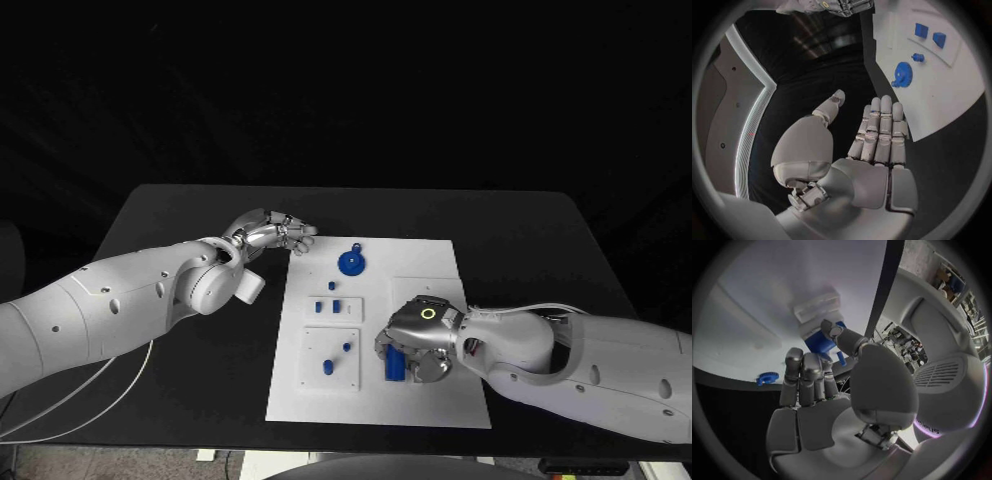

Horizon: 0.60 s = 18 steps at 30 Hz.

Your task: Assemble the parts on the task board

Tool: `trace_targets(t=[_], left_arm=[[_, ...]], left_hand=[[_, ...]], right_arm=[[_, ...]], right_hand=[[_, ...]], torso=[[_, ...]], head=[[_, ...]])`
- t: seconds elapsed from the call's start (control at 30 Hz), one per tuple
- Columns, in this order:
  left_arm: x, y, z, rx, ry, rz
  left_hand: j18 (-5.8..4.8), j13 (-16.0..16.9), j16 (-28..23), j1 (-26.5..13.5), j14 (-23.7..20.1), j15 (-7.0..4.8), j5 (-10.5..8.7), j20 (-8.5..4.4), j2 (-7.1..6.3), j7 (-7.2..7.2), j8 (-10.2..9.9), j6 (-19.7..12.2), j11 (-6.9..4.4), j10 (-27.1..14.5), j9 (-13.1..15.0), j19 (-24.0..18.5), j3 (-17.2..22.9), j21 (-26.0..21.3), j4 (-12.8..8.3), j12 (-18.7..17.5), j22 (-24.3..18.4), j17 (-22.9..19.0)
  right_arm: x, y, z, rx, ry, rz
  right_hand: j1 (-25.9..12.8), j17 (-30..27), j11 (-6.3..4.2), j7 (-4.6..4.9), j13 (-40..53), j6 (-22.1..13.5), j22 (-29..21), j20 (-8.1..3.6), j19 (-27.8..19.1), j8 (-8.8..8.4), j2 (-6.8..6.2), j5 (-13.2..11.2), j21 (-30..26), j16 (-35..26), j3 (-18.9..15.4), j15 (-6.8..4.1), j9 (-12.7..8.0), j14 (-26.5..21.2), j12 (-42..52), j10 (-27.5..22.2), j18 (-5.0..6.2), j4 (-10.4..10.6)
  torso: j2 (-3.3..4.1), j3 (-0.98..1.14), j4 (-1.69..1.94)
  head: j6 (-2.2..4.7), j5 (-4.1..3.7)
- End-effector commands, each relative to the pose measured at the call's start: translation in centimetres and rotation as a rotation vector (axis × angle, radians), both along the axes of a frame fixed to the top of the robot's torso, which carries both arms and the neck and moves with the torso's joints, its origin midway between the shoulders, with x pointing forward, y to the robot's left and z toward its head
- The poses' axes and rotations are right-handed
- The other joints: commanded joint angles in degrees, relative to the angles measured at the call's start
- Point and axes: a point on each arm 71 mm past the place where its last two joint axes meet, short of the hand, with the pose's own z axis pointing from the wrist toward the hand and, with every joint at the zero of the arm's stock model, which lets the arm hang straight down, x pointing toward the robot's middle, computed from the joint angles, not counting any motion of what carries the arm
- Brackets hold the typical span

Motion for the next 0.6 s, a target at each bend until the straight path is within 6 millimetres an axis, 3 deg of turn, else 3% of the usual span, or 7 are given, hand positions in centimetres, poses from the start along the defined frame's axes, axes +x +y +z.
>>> trace_targets(t=[0.03,0.6], left_arm=[[-0.09,-0.31,0.03,-0.013,0.006,-0.019],[-0.10,-0.29,-0.01,-0.012,0.012,-0.022]], left_hand=[[0.48,-0.09,-0.35,-0.25,-0.02,0.11,-0.15,0.39,0.49,-0.01,0.24,-0.49,0.04,-0.43,-0.08,-0.05,-0.23,-0.29,0.07,-0.09,0.06,0.08],[0.46,-0.13,-0.49,-0.44,-0.07,0.13,-0.16,0.40,0.46,0.03,0.21,-0.62,0.07,-0.51,-0.13,-0.09,-0.36,-0.39,0.17,-0.12,0.11,0.20]], right_arm=[[-0.04,0.08,0.12,0.021,-0.025,0.017],[0.02,0.16,0.64,0.089,-0.068,0.032]], right_hand=[[-0.06,0.09,0.58,2.91,-0.37,3.85,1.12,0.04,-0.19,0.45,0.79,-0.29,0.25,0.18,0.55,0.51,0.16,0.01,0.29,0.07,-0.14,0.00],[-0.41,0.15,0.25,2.43,-1.82,7.63,1.01,0.02,-0.12,1.56,1.33,-0.29,0.46,0.10,0.91,0.36,0.35,0.17,0.73,0.14,-0.14,0.04]], torso=[[-0.04,-0.05,0.02],[-0.03,-0.06,0.06]], head=[[-0.03,-0.02],[0.04,-0.10]])
